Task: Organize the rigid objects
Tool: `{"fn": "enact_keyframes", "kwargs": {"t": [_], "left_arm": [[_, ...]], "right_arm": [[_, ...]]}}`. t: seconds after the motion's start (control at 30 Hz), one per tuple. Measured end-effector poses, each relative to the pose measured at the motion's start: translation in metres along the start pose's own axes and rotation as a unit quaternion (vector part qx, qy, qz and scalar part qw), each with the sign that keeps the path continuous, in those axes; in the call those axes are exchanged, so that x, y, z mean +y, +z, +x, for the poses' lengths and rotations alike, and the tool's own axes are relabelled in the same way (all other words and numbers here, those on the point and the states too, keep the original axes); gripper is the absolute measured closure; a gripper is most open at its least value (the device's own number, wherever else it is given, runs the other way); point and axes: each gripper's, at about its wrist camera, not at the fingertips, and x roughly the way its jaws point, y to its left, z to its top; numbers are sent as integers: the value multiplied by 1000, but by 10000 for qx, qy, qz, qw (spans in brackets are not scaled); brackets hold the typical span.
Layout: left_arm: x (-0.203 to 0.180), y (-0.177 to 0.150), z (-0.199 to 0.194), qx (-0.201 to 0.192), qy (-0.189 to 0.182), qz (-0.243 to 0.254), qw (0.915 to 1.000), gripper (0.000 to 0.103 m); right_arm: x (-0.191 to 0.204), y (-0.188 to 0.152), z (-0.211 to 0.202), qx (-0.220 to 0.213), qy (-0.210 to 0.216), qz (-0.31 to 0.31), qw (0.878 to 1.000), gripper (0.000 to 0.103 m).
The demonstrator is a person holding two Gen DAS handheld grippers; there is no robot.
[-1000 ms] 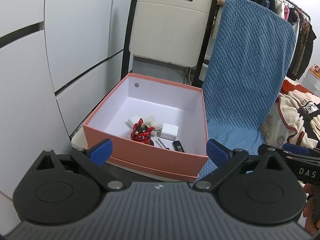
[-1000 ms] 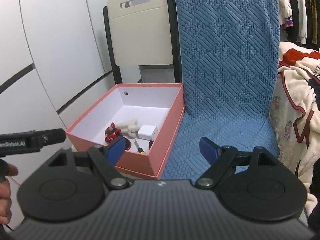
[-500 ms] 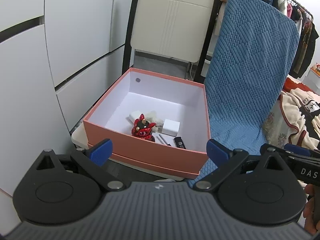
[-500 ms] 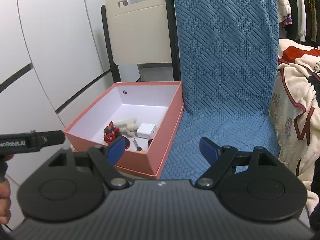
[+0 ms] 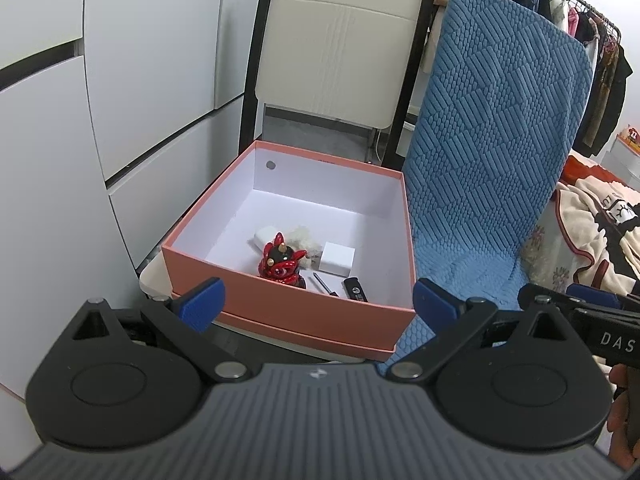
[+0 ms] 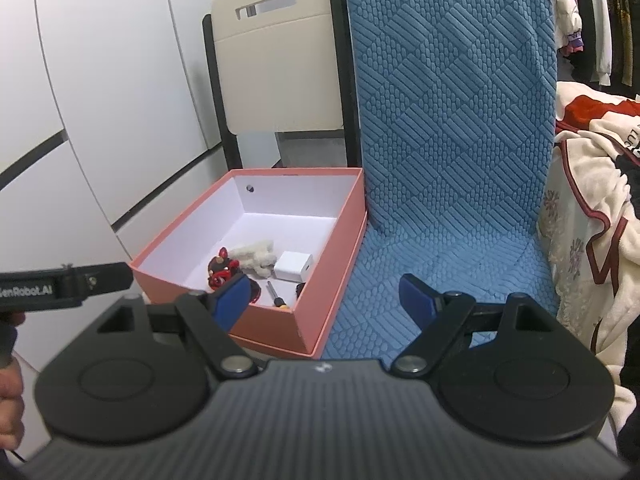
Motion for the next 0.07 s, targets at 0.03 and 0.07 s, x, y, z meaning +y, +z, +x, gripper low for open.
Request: {"fn": "enact_keyframes", "kwargs": {"t": [0.03, 0.07], "left_arm": [[0, 0, 0, -14, 14, 1, 10000, 1], [-1, -1, 0, -7, 20, -4, 10000, 1]], "right_arm": [[0, 0, 0, -3, -5, 4, 10000, 20], [0, 0, 0, -2, -4, 7, 10000, 20]]}}
